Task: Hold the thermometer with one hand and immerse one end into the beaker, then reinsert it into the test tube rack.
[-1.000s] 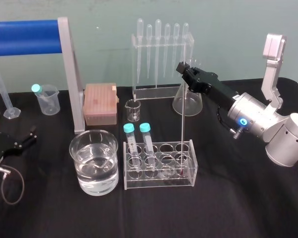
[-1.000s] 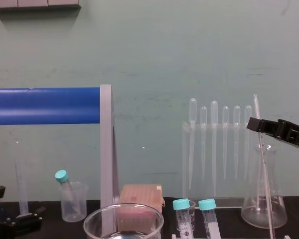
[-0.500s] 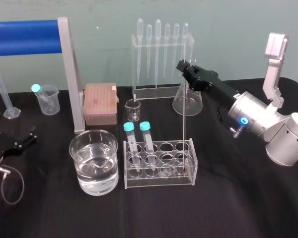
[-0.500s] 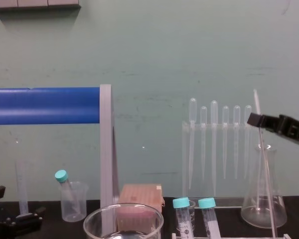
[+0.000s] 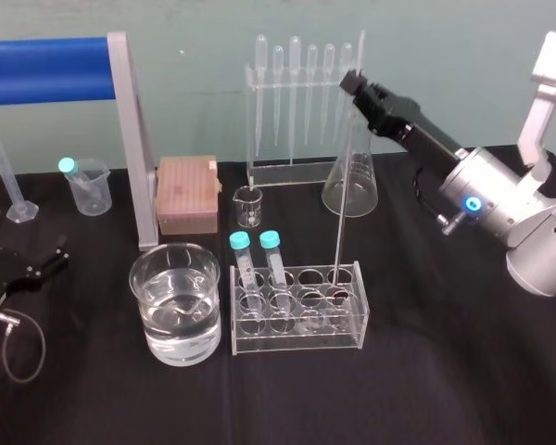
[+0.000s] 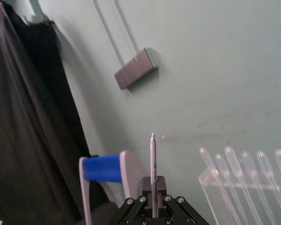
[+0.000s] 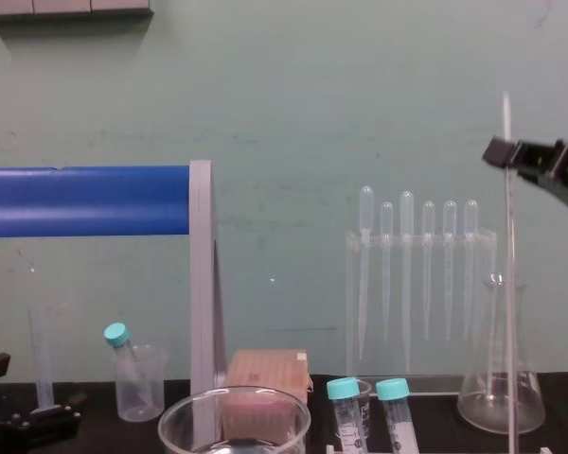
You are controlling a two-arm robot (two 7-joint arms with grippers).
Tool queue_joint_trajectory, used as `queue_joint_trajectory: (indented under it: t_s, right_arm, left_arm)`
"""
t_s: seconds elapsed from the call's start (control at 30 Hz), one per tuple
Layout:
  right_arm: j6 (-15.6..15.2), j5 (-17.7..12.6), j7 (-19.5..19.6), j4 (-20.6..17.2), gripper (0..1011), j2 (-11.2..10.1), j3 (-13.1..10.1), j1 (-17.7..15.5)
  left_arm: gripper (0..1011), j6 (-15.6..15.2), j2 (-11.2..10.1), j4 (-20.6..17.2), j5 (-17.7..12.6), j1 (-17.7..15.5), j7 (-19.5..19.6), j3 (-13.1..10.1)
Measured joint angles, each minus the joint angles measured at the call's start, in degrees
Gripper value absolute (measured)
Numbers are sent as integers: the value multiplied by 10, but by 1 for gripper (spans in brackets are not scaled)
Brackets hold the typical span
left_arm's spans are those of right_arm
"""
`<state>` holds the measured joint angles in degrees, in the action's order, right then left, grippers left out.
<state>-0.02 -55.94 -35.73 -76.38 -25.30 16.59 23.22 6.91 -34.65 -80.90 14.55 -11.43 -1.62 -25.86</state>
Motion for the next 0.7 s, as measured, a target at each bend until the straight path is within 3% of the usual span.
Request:
queue_joint_trajectory:
  t_s: [0.37,0.7]
  right_arm:
    - [53,-1,-38,-15,57,-6,3,31]
    - [97,32,-85,25,57,20,33,91]
  left_arm:
    - [1008,0,0,0,0,0,0,0]
    - [1008,0,0,0,0,0,0,0]
